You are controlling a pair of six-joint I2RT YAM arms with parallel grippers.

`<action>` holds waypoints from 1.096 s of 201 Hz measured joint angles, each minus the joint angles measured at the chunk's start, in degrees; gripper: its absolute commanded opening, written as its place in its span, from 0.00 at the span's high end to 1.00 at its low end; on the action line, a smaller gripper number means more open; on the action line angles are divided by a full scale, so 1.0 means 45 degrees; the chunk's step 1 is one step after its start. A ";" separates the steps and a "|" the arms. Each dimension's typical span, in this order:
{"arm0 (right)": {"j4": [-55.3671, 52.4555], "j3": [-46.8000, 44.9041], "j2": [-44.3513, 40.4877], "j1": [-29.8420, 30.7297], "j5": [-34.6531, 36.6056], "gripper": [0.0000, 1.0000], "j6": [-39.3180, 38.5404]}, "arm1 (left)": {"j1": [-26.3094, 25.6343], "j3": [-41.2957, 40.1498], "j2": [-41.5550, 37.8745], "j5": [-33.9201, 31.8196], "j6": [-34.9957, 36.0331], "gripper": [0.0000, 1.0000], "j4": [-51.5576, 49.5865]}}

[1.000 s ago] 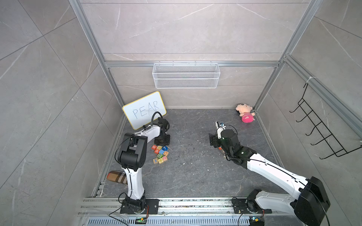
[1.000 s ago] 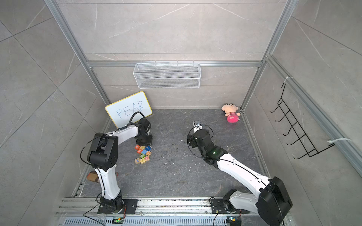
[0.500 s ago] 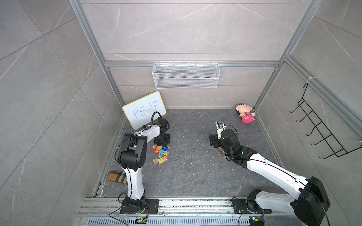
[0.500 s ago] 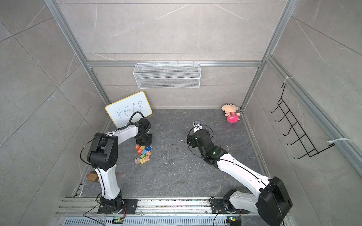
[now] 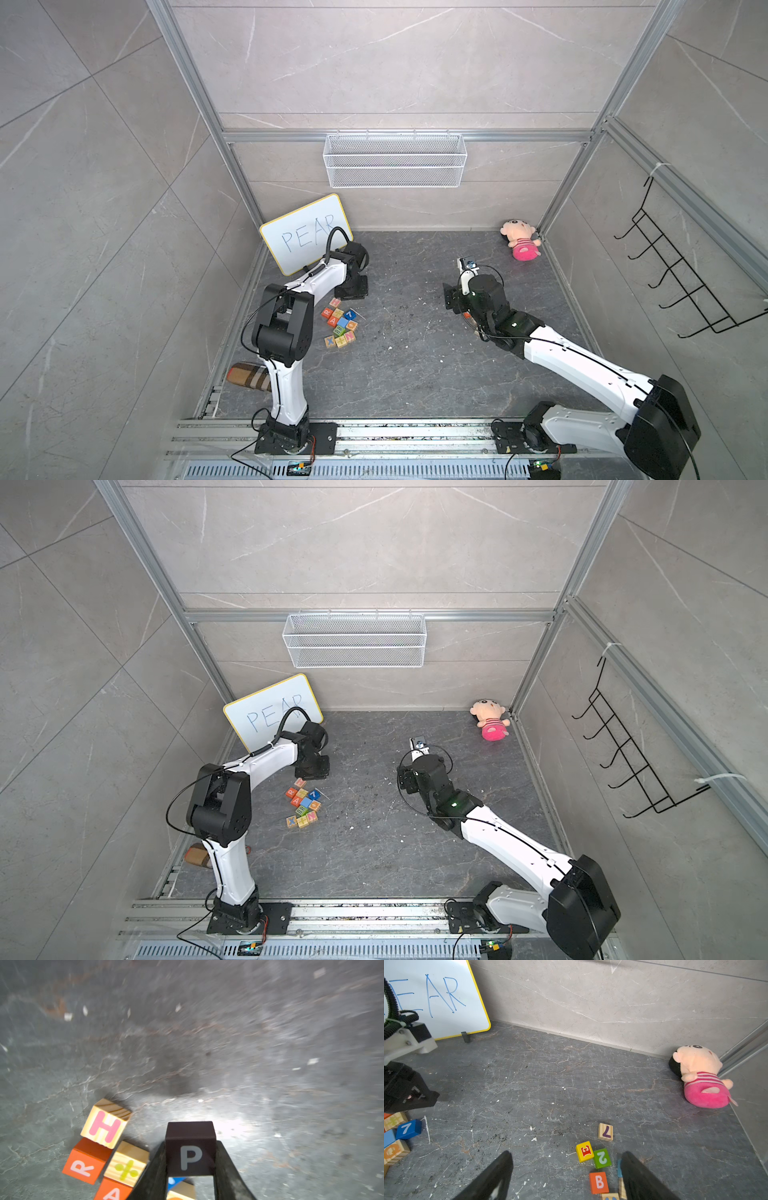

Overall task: Spell the uppercase word “pear” with letter blocks
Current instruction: Pick up the letter block from the center of the board, then place the letter block at the center of the board.

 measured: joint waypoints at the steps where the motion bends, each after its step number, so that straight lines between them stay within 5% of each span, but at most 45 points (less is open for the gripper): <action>1: 0.0005 0.0000 0.0000 0.0000 0.0005 0.16 0.0000 | -0.0015 0.0034 0.0000 -0.0005 -0.0005 0.78 -0.0015; 101: 0.0092 -0.0257 -0.0248 0.0000 0.0019 0.16 0.0097 | -0.2302 0.3876 0.0772 -0.0141 -0.0806 0.81 -0.0466; 220: 0.0355 -0.0952 -0.0831 0.0000 0.0680 0.16 0.0199 | -0.2336 0.6450 0.3954 -0.0194 -0.1642 0.82 -0.1025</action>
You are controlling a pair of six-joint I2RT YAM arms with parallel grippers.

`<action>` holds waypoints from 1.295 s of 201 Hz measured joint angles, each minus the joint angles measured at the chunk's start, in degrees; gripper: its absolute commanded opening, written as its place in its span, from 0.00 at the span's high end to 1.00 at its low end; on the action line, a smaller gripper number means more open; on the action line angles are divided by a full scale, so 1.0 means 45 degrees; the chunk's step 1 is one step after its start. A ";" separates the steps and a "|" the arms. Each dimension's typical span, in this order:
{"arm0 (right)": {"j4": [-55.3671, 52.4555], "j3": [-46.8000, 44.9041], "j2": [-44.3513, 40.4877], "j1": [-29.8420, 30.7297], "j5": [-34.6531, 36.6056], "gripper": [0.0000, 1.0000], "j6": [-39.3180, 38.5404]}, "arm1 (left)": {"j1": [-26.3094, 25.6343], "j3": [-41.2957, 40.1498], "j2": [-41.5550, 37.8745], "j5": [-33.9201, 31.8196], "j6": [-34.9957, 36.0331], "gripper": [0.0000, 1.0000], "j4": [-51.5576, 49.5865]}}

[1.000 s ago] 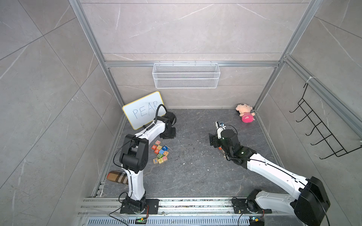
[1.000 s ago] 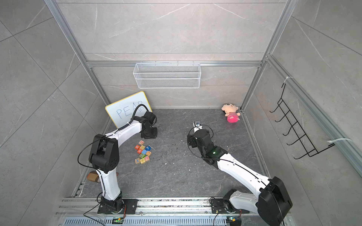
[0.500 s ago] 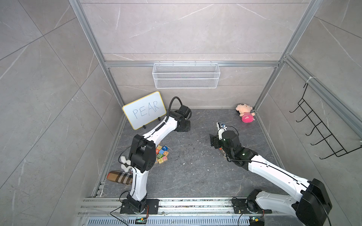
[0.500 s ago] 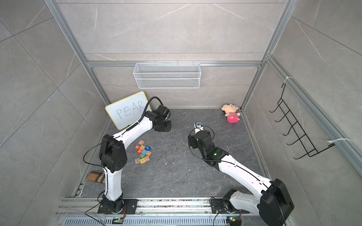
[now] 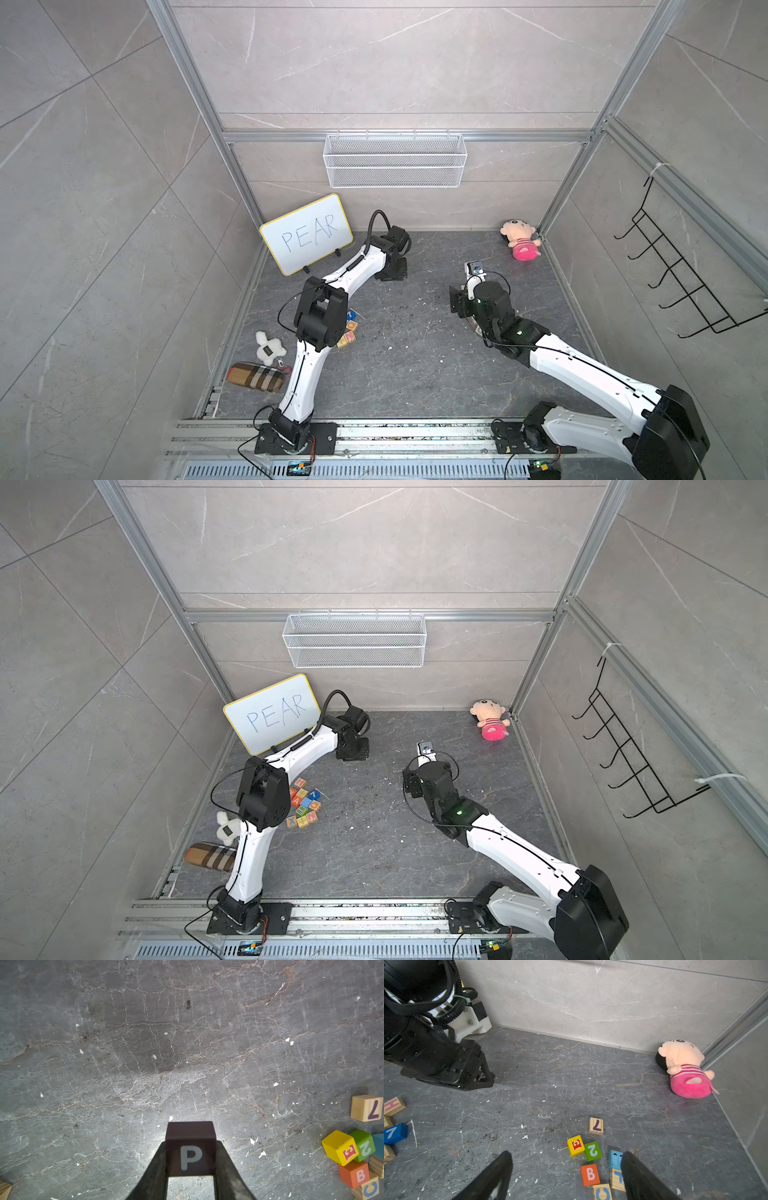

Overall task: Spell the uppercase word “pear” with letter blocks
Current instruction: Place the letter block at the center of the board.

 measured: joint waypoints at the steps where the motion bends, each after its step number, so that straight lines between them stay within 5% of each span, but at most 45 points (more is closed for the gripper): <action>1: 0.0000 0.0000 0.0000 0.0000 0.0005 0.16 0.0000 | 0.0000 0.0019 0.0015 0.0000 -0.0005 0.82 -0.0005; 128: 0.0053 0.0000 -0.0005 0.0000 0.0136 0.15 -0.0010 | -0.0010 0.2157 0.2312 -0.0457 -0.0389 0.83 -0.1088; 260: 0.0092 -0.0204 -0.0291 0.0000 0.0233 0.15 -0.0005 | -0.0010 0.2171 0.2618 -0.0612 -0.0384 0.82 -0.1423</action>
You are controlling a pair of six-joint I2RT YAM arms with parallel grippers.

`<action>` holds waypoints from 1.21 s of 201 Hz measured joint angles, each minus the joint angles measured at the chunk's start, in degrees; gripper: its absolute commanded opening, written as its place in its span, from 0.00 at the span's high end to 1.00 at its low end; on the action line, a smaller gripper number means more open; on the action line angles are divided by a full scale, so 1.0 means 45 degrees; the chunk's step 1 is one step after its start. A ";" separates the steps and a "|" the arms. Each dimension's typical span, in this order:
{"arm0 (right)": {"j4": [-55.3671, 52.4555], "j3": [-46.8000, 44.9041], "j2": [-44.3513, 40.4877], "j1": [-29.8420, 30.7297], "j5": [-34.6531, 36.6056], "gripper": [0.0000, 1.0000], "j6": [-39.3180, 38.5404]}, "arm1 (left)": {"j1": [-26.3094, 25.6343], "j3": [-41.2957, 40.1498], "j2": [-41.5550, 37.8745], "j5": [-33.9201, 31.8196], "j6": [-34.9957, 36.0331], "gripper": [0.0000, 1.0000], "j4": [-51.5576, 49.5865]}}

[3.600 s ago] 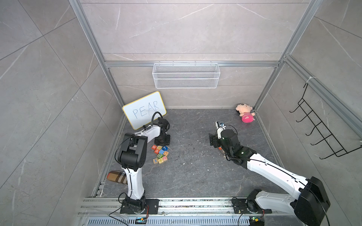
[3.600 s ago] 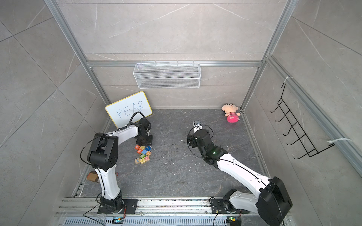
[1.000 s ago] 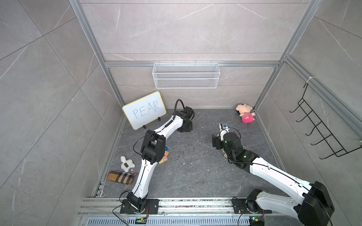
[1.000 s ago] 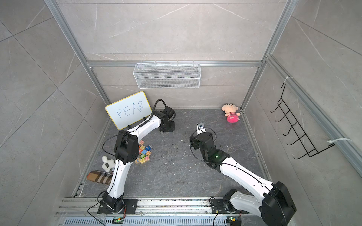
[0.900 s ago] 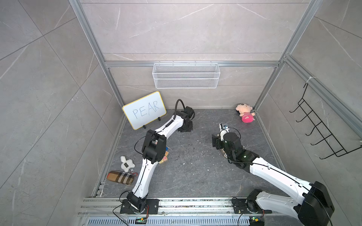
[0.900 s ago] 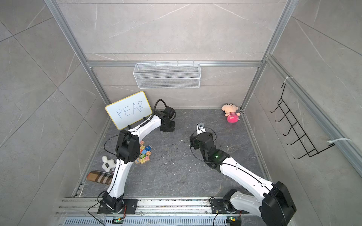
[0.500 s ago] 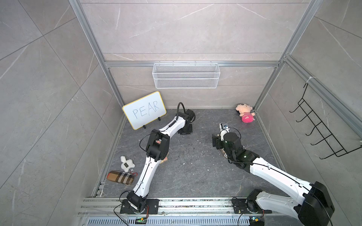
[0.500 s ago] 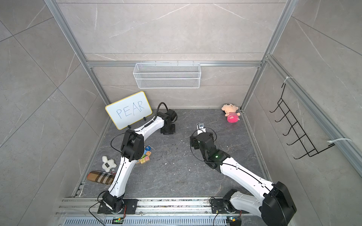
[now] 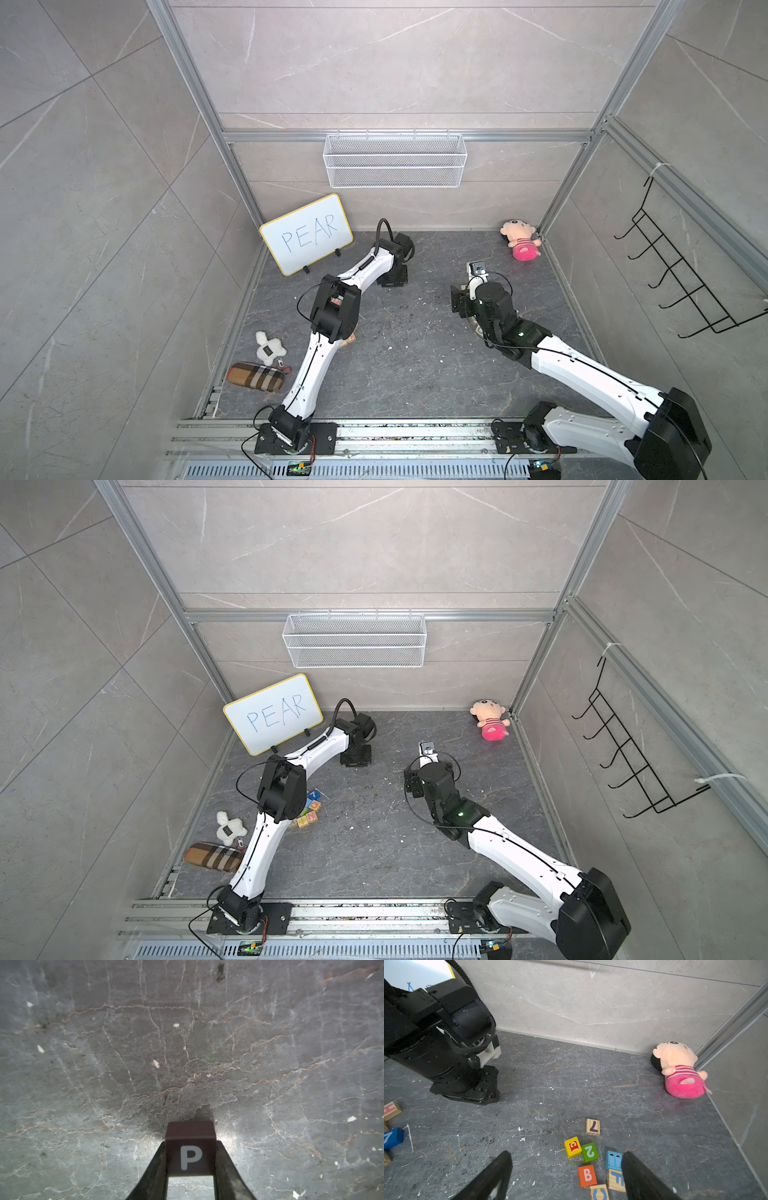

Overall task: Spell the uppercase word “pear” with letter blocks
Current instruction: Place the letter block at the center of the board.

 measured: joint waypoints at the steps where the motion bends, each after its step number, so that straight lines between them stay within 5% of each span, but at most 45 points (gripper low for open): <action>1: 0.0000 -0.0005 -0.0010 0.0000 0.0000 0.15 -0.0005 | 0.0000 0.0000 0.0000 0.0000 0.0000 0.82 0.0000; 44: -0.0010 -0.0272 -0.0083 0.0000 0.0053 0.15 0.0000 | 0.0000 0.0019 0.0117 0.0000 0.0005 0.79 0.0010; 141: 0.0005 -0.0272 -0.0083 0.0000 0.0185 0.15 -0.0015 | 0.0000 0.0044 0.0141 0.0034 0.0010 0.48 0.0010; 243: 0.0005 -0.0272 -0.0083 0.0000 0.0180 0.15 -0.0015 | 0.0000 0.0005 0.0039 0.0005 0.0005 0.44 0.0024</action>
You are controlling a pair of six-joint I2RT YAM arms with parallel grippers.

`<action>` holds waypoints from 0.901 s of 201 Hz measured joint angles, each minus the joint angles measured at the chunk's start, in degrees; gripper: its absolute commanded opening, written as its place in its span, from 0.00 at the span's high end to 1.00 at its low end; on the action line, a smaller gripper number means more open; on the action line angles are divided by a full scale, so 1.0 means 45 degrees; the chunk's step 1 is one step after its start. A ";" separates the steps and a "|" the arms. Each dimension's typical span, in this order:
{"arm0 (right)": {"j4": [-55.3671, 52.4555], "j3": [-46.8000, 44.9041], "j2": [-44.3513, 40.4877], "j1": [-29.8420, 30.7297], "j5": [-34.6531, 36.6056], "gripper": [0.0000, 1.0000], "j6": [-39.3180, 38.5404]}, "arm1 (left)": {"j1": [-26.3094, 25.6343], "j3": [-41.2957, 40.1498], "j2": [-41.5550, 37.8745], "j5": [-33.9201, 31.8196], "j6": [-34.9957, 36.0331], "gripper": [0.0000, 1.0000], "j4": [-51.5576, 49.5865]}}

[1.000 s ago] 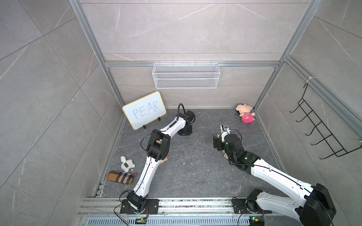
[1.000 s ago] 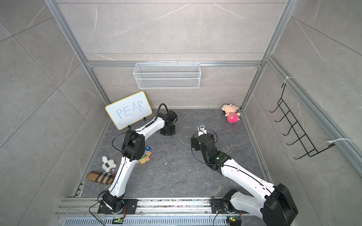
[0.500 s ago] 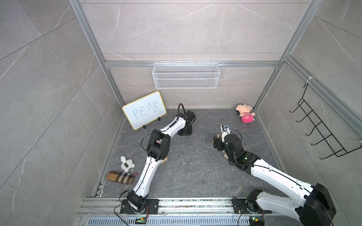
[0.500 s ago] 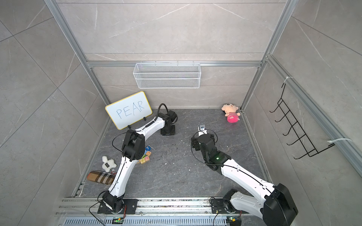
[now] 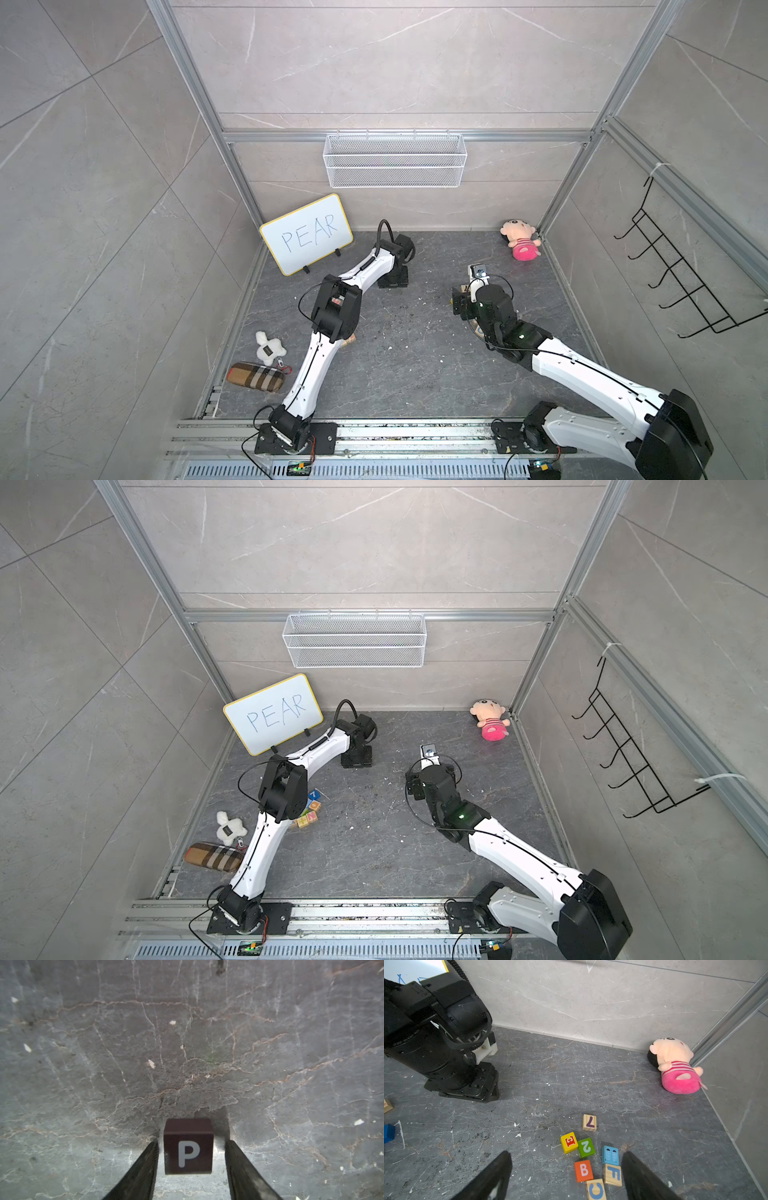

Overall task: Spell the uppercase word “pear” with letter blocks
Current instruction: Place the letter block at the center of the board.

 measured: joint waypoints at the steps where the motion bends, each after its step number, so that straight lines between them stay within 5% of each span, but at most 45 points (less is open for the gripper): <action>1: 0.0000 0.0000 0.0000 0.0000 0.0000 0.15 0.0000 | 0.0000 -0.0010 -0.0005 0.0000 0.0000 0.44 0.0000; 29: 0.0000 0.0000 0.0000 0.0000 0.0005 0.01 -0.0063 | 0.0000 -0.0646 -0.0801 -0.0039 0.0000 0.42 0.0049; 60: 0.0010 0.0005 0.0087 0.0000 0.0568 0.01 0.0049 | -0.0019 -0.1331 -0.2477 -0.0117 0.0049 0.42 0.0233; 94: -0.0690 0.0865 0.1224 -0.0010 0.0996 0.17 0.0612 | -0.0141 -0.3235 -0.5294 -0.0384 0.0384 0.42 0.1433; 122: -0.1404 0.1734 0.1608 -0.0170 0.0136 0.20 0.1073 | -0.0209 -0.5974 -0.7883 -0.0029 0.1122 0.42 0.3147; 152: -0.2555 0.3249 0.2157 -0.1365 -0.1894 0.31 0.1506 | -0.0219 -0.9330 -1.0287 0.1277 0.2633 0.19 0.5727; 181: -0.3876 0.4915 0.3143 -0.2361 -0.3439 0.37 0.1569 | -0.0219 -1.2711 -1.2575 0.2977 0.3891 0.10 0.8102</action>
